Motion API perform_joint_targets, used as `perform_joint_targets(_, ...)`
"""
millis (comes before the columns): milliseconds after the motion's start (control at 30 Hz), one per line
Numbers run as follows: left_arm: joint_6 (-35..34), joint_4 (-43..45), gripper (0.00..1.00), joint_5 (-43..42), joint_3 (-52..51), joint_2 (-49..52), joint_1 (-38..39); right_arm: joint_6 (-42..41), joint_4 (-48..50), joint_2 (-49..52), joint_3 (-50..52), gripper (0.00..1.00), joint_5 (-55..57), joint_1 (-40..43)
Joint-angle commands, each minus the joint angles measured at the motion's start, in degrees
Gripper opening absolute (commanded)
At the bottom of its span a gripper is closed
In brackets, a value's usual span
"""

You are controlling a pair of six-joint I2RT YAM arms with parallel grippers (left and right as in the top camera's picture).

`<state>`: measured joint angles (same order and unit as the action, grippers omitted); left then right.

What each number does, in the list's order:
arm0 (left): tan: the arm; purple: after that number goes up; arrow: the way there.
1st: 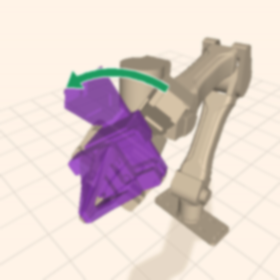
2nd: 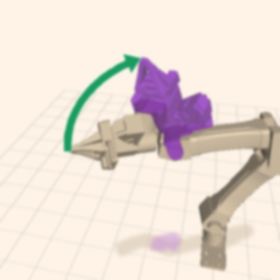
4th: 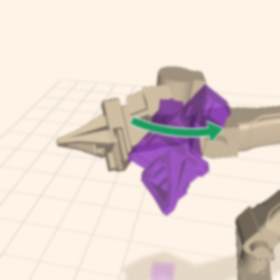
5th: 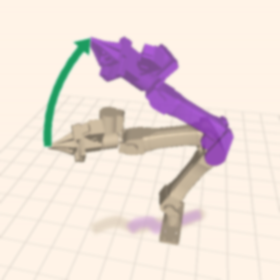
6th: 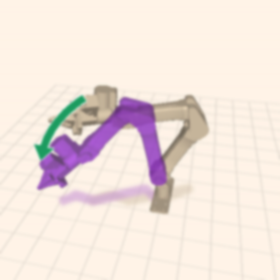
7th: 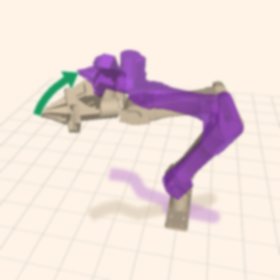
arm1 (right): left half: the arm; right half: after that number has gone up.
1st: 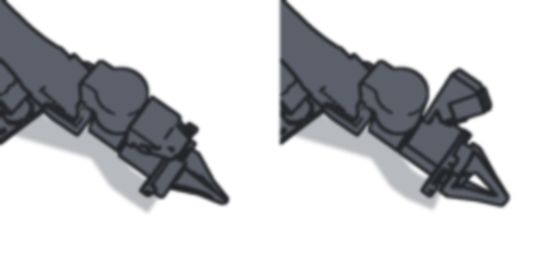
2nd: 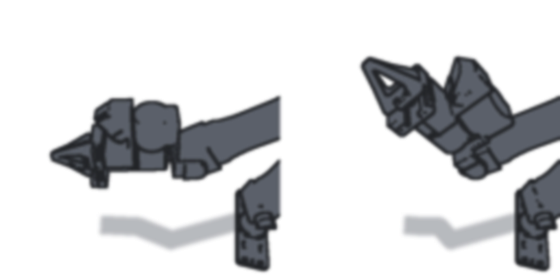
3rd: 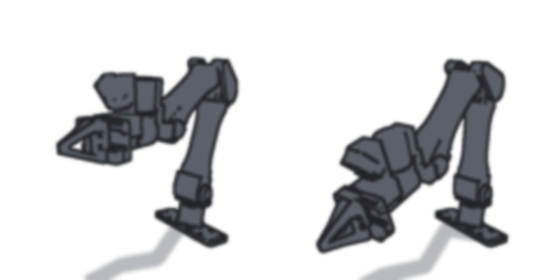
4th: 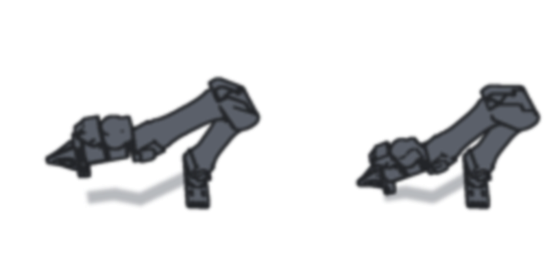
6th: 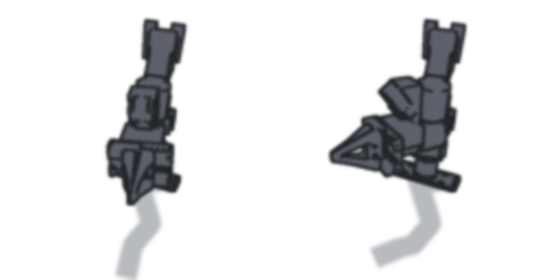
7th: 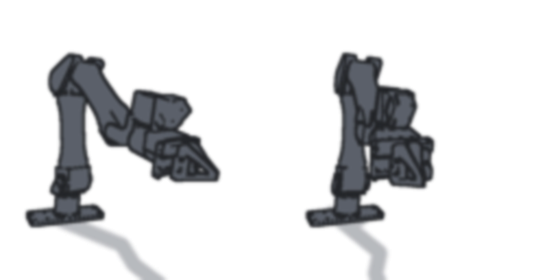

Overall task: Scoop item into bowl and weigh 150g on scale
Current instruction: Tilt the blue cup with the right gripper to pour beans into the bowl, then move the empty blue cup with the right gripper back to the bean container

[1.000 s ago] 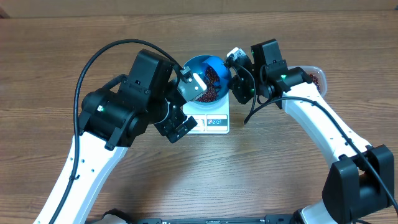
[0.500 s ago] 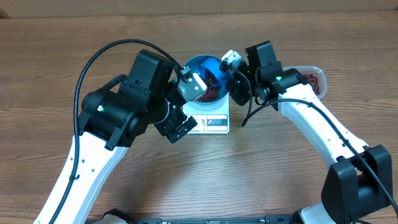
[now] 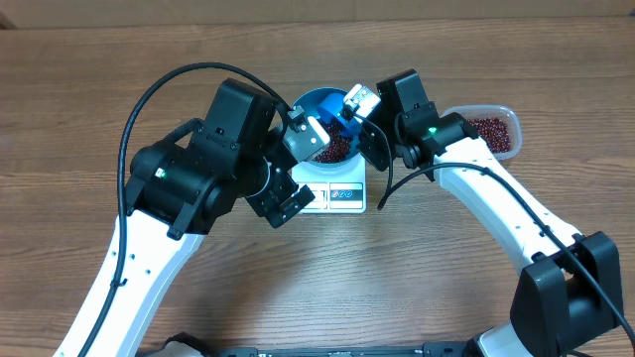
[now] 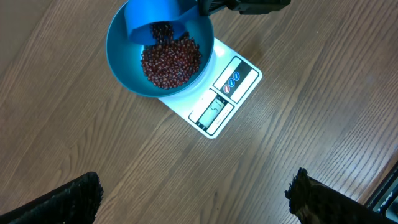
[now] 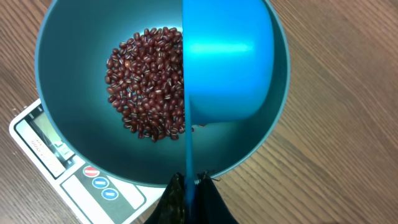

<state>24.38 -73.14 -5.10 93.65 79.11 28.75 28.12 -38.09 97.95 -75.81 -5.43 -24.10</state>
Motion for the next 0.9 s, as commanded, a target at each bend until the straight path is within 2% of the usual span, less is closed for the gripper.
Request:
perform_joint_targets(0, 0.0, -0.09, 1.0, 0.2, 1.11, -0.37, -0.24, 0.92, 0.79, -1.29, -1.97, 0.04, 1.86, -0.07)
perform_joint_targets(867, 0.0, -0.09, 0.99, 0.2, 1.11, -0.37, -0.24, 5.01, 1.57, -1.31, -1.97, 0.04, 4.35, -0.07)
